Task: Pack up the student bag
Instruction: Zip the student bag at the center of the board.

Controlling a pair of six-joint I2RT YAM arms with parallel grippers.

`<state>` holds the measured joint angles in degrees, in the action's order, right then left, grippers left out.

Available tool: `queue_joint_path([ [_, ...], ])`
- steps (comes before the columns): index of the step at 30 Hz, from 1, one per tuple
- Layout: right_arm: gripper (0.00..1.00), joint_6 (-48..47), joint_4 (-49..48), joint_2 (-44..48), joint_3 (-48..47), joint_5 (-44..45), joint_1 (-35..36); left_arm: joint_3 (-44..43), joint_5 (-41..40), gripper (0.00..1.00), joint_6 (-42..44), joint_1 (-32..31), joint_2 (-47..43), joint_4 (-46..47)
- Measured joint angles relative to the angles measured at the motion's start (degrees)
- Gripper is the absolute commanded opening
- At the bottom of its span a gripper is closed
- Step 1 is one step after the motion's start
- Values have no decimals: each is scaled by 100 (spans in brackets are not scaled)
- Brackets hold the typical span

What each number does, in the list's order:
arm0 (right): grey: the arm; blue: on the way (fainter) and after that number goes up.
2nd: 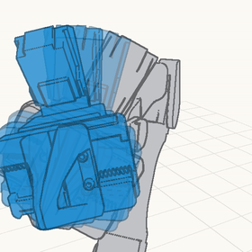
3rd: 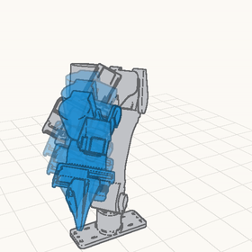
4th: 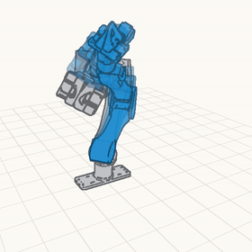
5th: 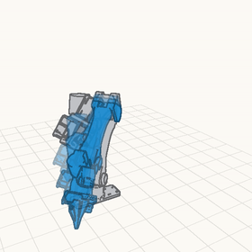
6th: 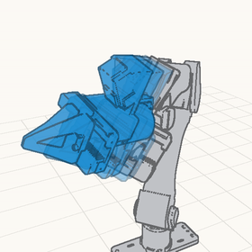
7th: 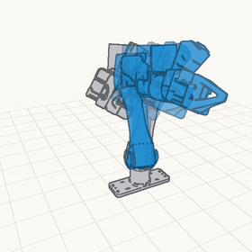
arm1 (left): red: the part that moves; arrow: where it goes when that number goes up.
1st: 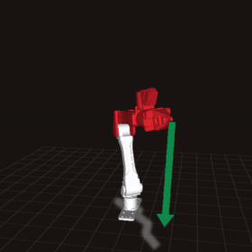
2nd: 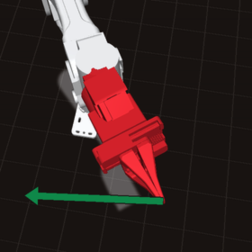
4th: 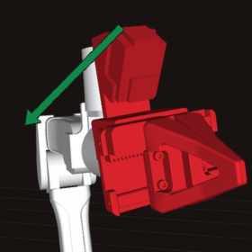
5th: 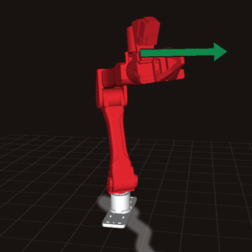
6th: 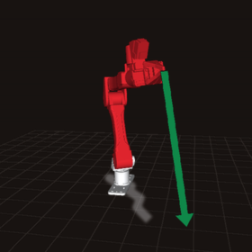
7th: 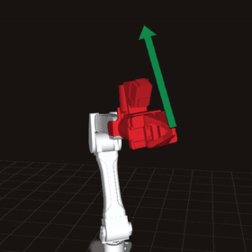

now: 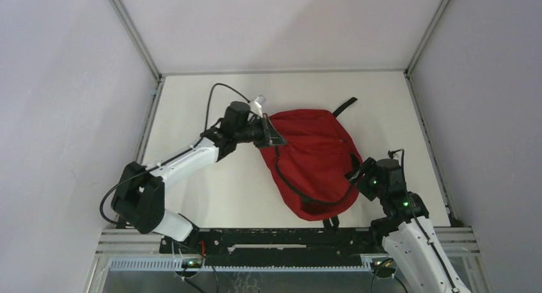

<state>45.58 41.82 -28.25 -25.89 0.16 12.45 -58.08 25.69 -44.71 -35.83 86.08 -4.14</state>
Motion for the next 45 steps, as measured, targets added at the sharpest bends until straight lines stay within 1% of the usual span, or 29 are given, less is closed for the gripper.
queue_joint_path([
  [4, 67, 629, -164, 105, 481, -350, 105, 343, -68, 0, -188, 382, -372, 188],
  [6, 63, 907, -452, -81, 699, -437, 190, 457, -109, 0, -205, 459, -468, 223],
  [7, 60, 1016, -577, -232, 765, -415, 236, 507, -118, 0, -212, 481, -496, 240],
  [10, 42, 1182, -1102, -929, 922, -299, 302, 673, -133, 0, -238, 490, -560, 293],
  [13, 26, 1185, -1818, -1878, 892, -313, 308, 844, -129, 0, -236, 518, -614, 295],
  [16, 20, 1008, -2184, -2778, 531, -326, 319, 970, -136, 0, -221, 538, -651, 271],
  [17, 19, 938, -2251, -2979, 417, -304, 317, 986, -138, 1, -201, 549, -651, 269],
  [18, 19, 850, -2326, -3222, 262, -278, 293, 997, -144, 8, -184, 568, -651, 273],
  [20, 22, 640, -2485, -3674, -72, -210, 186, 1036, -162, 32, -168, 601, -691, 286],
  [21, 24, 535, -2549, -3849, -221, -181, 98, 1080, -175, 42, -140, 603, -743, 282],
  [22, 29, 422, -2588, -4011, -396, -157, -11, 1143, -210, 50, -103, 603, -831, 289],
  [23, 37, 326, -2590, -4157, -568, -149, -122, 1196, -221, 60, -55, 601, -920, 267],
  [25, 53, 55, -2535, -4524, -1058, -173, -382, 1276, -286, 68, 33, 601, -1152, 138],
  [26, 60, -44, -2533, -4640, -1257, -175, -446, 1279, -315, 70, 83, 599, -1257, 39],
  [28, 70, -313, -2494, -4701, -1622, -122, -501, 1279, -380, 70, 197, 597, -1449, -138],
  [29, 72, -398, -2472, -4625, -1742, -48, -448, 1279, -452, 67, 264, 597, -1539, -264],
  [31, 73, -570, -2389, -4363, -1869, 160, -208, 1305, -603, 63, 350, 597, -1661, -481],
  [33, 74, -713, -2260, -3895, -1899, 507, 282, 1388, -815, 61, 431, 597, -1749, -739],
  [34, 73, -761, -2181, -3687, -1906, 656, 544, 1460, -898, 58, 468, 597, -1770, -850],
  [37, 71, -876, -2022, -3226, -1943, 1123, 1480, 1700, -931, 55, 529, 597, -1775, -1060],
  [38, 69, -909, -1985, -3169, -1969, 1311, 1878, 1777, -896, 55, 531, 597, -1773, -1097],
  [40, 68, -927, -1928, -3198, -1982, 1598, 2570, 1880, -811, 50, 525, 577, -1744, -1117],
  [41, 67, -925, -1880, -3257, -1982, 1716, 2848, 1895, -748, 47, 520, 562, -1705, -1113],
  [42, 67, -909, -1825, -3340, -1982, 1797, 3110, 1895, -706, 47, 496, 542, -1655, -1080],
  [43, 67, -896, -1768, -3432, -1982, 1838, 3285, 1895, -664, 48, 442, 511, -1593, -1008],
  [45, 67, -859, -1663, -3578, -1982, 1926, 3418, 1899, -590, 55, 295, 452, -1497, -828],
])
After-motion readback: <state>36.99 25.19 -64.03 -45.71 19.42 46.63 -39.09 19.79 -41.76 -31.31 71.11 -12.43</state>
